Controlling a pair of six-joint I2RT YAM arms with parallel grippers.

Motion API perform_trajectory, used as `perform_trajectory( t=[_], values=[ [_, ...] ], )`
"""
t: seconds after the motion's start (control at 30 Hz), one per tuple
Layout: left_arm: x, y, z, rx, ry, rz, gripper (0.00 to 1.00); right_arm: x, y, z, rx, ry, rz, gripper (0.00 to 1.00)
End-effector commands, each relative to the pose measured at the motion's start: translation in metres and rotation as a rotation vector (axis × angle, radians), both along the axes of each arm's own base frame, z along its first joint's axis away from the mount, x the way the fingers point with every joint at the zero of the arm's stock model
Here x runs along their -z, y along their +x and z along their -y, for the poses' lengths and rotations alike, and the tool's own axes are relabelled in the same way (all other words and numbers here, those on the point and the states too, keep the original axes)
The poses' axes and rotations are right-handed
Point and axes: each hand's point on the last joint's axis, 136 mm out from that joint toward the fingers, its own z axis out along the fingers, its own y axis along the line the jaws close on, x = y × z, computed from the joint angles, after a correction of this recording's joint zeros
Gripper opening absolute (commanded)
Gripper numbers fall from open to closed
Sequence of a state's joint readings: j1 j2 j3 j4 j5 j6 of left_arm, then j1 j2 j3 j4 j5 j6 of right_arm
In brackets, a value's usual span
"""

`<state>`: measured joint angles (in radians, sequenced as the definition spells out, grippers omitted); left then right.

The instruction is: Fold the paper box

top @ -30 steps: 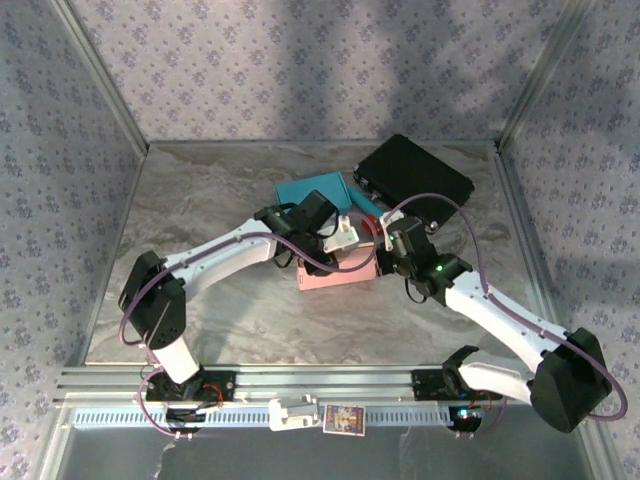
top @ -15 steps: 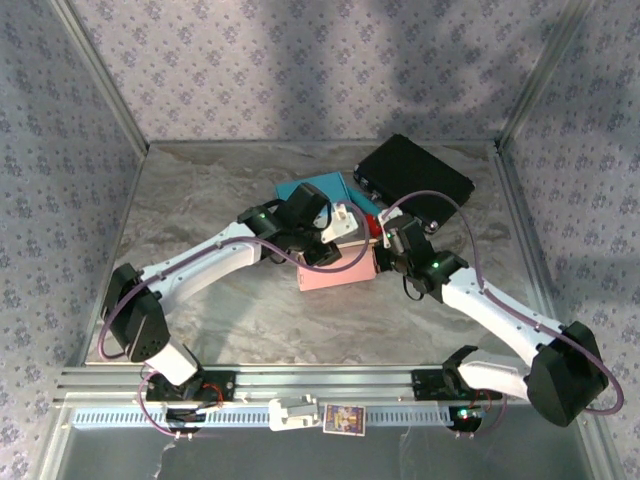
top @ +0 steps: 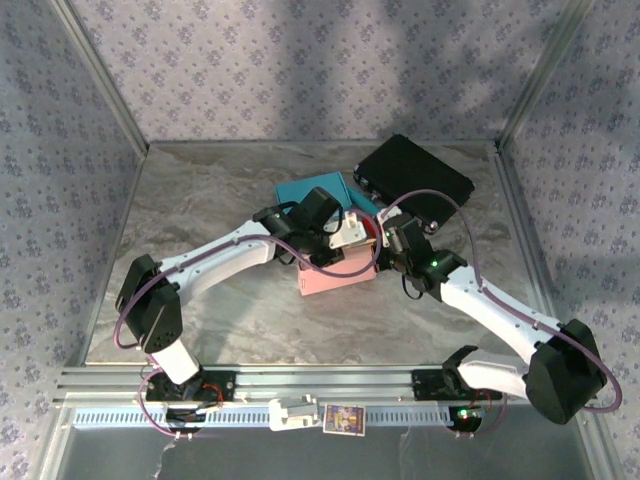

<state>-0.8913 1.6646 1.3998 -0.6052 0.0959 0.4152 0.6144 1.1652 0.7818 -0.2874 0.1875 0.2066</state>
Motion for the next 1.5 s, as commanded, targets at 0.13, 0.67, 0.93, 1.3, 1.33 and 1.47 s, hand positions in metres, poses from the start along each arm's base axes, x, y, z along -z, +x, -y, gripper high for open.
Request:
perform_trajectory(
  t=[0.13, 0.67, 0.93, 1.3, 1.33, 1.47],
  values=[
    [0.009, -0.009, -0.003, 0.039, 0.056, 0.045, 0.17, 0.021, -0.014, 0.006, 0.005, -0.050, -0.101, 0.00],
    [0.033, -0.023, -0.011, 0.059, 0.184, 0.153, 0.05, 0.014, -0.020, 0.005, 0.016, 0.028, -0.139, 0.06],
    [0.046, -0.022, -0.016, 0.037, 0.260, 0.204, 0.03, 0.013, -0.027, 0.011, 0.067, 0.153, -0.200, 0.22],
    [0.054, -0.021, -0.018, 0.034, 0.293, 0.211, 0.01, -0.018, -0.038, 0.015, 0.192, 0.416, -0.274, 0.41],
    [0.054, -0.021, -0.017, 0.036, 0.293, 0.213, 0.01, -0.022, -0.039, 0.015, 0.206, 0.438, -0.272, 0.41],
    [0.052, -0.021, -0.018, 0.039, 0.293, 0.215, 0.01, -0.038, -0.038, 0.028, 0.364, 0.579, -0.286, 0.53]
  ],
)
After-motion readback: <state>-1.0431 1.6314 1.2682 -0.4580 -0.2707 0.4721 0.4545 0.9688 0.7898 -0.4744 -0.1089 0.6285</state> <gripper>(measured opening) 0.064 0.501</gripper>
